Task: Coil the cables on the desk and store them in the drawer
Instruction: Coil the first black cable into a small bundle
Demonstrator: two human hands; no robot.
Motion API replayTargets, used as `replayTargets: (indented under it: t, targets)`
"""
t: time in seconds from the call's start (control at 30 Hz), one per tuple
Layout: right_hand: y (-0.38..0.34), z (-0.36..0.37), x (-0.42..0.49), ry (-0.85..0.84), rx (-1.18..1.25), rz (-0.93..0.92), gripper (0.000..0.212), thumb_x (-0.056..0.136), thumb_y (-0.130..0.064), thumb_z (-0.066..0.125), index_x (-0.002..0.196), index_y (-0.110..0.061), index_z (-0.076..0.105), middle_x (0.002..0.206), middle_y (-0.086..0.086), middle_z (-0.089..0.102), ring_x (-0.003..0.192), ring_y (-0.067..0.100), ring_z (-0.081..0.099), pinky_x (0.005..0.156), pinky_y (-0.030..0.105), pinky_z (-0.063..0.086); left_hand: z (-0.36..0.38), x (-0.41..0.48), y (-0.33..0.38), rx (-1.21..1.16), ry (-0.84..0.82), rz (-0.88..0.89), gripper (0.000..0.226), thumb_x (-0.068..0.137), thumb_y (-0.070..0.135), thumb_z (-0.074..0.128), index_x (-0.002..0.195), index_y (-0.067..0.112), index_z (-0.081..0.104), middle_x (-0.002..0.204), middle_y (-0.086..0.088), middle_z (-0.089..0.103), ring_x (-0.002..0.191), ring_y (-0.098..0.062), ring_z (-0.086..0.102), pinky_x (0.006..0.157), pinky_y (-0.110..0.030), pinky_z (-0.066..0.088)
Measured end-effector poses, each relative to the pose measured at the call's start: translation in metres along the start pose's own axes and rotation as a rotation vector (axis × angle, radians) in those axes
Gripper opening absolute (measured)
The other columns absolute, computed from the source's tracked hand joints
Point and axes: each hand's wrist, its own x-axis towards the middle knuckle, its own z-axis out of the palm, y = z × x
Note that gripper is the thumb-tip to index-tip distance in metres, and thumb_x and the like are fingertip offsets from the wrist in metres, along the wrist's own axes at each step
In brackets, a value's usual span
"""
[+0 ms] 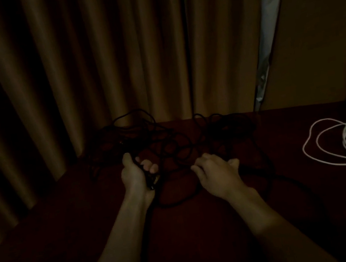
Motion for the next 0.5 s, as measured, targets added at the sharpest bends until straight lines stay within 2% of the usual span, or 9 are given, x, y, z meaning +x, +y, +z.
replayTargets:
  t: [0.1, 0.17, 0.27, 0.37, 0.43, 0.5]
  targets:
    - [-0.003, -0.001, -0.002, 0.090, -0.061, -0.012, 0.035, 0.110, -0.041, 0.037, 0.112, -0.024, 0.067, 0.109, -0.010, 0.062, 0.103, 0.011, 0.057, 0.083, 0.038, 0.023, 0.002, -0.001, -0.010, 0.215, -0.084, 0.073, 0.040, 0.109, 0.050, 0.038, 0.084, 0.020, 0.046, 0.055, 0.006, 0.039, 0.044, -0.010, 0.034, 0.041, -0.023, 0.027]
    - [-0.005, -0.003, -0.003, 0.168, 0.013, -0.010, 0.032, 0.110, -0.041, 0.038, 0.109, -0.025, 0.065, 0.099, -0.012, 0.062, 0.093, 0.011, 0.060, 0.083, 0.037, 0.022, 0.003, -0.001, -0.014, 0.324, -0.153, 0.140, 0.041, 0.110, 0.049, 0.038, 0.087, 0.017, 0.048, 0.056, 0.005, 0.039, 0.045, -0.011, 0.033, 0.041, -0.025, 0.027]
    - [-0.009, 0.002, 0.000, 0.263, 0.258, -0.037, 0.023, 0.109, -0.037, 0.045, 0.101, -0.024, 0.062, 0.075, -0.018, 0.055, 0.074, 0.010, 0.061, 0.088, 0.039, 0.038, 0.005, -0.006, -0.021, 0.551, -0.298, 0.256, 0.037, 0.111, 0.042, 0.040, 0.090, 0.013, 0.050, 0.064, 0.001, 0.044, 0.049, -0.012, 0.041, 0.044, -0.023, 0.036]
    - [-0.014, 0.008, 0.003, 0.305, 0.518, -0.074, 0.020, 0.108, -0.029, 0.050, 0.092, -0.020, 0.059, 0.067, -0.014, 0.056, 0.059, 0.007, 0.056, 0.078, 0.044, 0.055, 0.006, -0.010, -0.029, 0.726, -0.369, 0.299, 0.034, 0.110, 0.039, 0.042, 0.102, 0.011, 0.060, 0.081, 0.001, 0.064, 0.066, -0.009, 0.063, 0.062, -0.024, 0.052]
    - [-0.018, 0.008, 0.003, 0.254, 0.662, -0.075, 0.021, 0.108, -0.026, 0.050, 0.094, -0.016, 0.062, 0.074, -0.008, 0.062, 0.063, 0.006, 0.059, 0.067, 0.036, 0.055, 0.005, -0.011, -0.031, 0.780, -0.422, 0.296, 0.031, 0.110, 0.039, 0.044, 0.110, 0.016, 0.065, 0.098, 0.001, 0.072, 0.086, -0.008, 0.070, 0.077, -0.026, 0.057]
    - [-0.023, 0.007, 0.000, 0.191, 0.723, -0.087, 0.022, 0.110, -0.025, 0.046, 0.098, -0.015, 0.062, 0.078, -0.003, 0.064, 0.064, 0.006, 0.058, 0.060, 0.028, 0.049, 0.004, -0.011, -0.033, 0.849, -0.467, 0.322, 0.030, 0.110, 0.038, 0.046, 0.110, 0.017, 0.066, 0.103, -0.003, 0.073, 0.091, -0.013, 0.070, 0.082, -0.029, 0.056]
